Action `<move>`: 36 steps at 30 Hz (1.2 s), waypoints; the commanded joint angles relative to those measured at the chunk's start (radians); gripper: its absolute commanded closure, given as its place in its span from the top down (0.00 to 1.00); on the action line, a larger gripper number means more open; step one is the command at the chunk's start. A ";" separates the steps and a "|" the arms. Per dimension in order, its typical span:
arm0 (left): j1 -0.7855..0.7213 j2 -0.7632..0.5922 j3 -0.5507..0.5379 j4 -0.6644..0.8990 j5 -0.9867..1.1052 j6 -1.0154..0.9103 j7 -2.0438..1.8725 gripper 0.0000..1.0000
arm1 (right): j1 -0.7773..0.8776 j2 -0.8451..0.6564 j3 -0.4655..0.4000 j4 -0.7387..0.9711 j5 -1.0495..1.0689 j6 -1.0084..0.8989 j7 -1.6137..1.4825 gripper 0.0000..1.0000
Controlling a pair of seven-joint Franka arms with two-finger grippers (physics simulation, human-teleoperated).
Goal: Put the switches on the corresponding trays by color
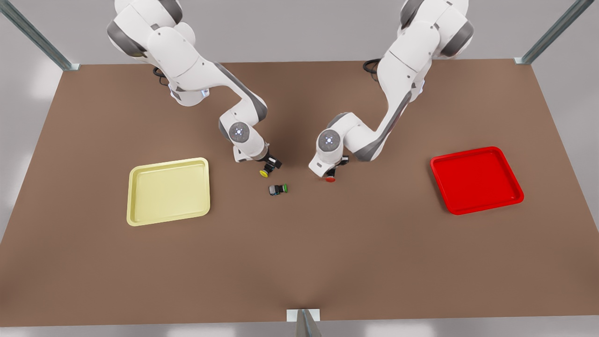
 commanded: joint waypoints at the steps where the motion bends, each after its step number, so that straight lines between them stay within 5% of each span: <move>1: 0.018 -0.031 0.000 -0.026 -0.022 -0.010 0.030 0.50 | 0.000 0.005 0.000 0.001 0.001 0.002 0.001 1.00; 7: 0.229 -0.310 0.033 -0.312 -0.045 -0.024 0.361 0.50 | 0.002 0.036 0.000 0.022 0.001 -0.008 0.006 1.00; 15: 0.229 -0.405 0.482 -0.387 -0.046 0.015 0.754 0.52 | 0.003 0.061 -0.003 0.033 -0.005 -0.021 0.004 1.00; 18: 0.229 -0.408 0.584 -0.417 -0.043 0.052 0.791 0.62 | 0.003 0.065 -0.005 0.036 -0.005 -0.021 0.004 0.95; 19: 0.229 -0.394 0.624 -0.416 -0.037 0.081 0.832 0.86 | 0.003 0.065 -0.003 0.036 -0.005 -0.021 0.004 0.90; 20: 0.231 -0.381 0.672 -0.416 -0.037 0.113 0.881 0.99 | 0.003 0.065 -0.003 0.036 -0.005 -0.022 0.004 0.79; 26: 0.231 -0.402 0.824 -0.396 -0.033 0.096 1.016 0.99 | 0.002 0.073 -0.005 0.050 -0.005 -0.051 0.004 0.66; 30: 0.223 -0.414 0.569 0.141 -0.123 -0.330 1.002 1.00 | -0.001 0.073 -0.006 0.050 -0.005 -0.058 -0.005 0.55; 32: 0.222 -0.423 0.546 0.392 -0.183 -0.556 0.999 1.00 | -0.003 0.073 -0.005 0.052 -0.005 -0.058 -0.007 0.55; 34: 0.321 -0.410 0.368 0.458 -0.181 -0.662 0.955 1.00 | -0.003 0.071 -0.005 0.052 -0.005 -0.058 -0.010 0.49; 36: 0.349 -0.293 0.353 0.636 -0.181 -0.813 0.952 1.00 | -0.005 0.073 -0.005 0.052 -0.007 -0.058 -0.028 0.49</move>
